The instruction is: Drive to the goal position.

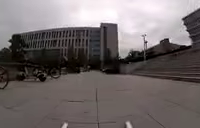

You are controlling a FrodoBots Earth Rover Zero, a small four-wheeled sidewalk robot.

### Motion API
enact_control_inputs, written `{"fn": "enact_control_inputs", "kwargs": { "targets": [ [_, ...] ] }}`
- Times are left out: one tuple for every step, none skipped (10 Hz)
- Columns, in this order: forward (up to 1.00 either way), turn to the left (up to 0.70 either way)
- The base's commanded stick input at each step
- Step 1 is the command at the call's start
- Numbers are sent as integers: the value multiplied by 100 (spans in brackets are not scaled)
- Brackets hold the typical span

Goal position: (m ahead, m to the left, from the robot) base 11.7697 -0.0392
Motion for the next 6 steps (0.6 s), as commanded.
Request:
{"fn": "enact_control_inputs", "kwargs": {
  "targets": [
    [70, 0],
    [70, 0],
    [70, 0],
    [70, 0],
    [70, 0],
    [70, 0]
  ]
}}
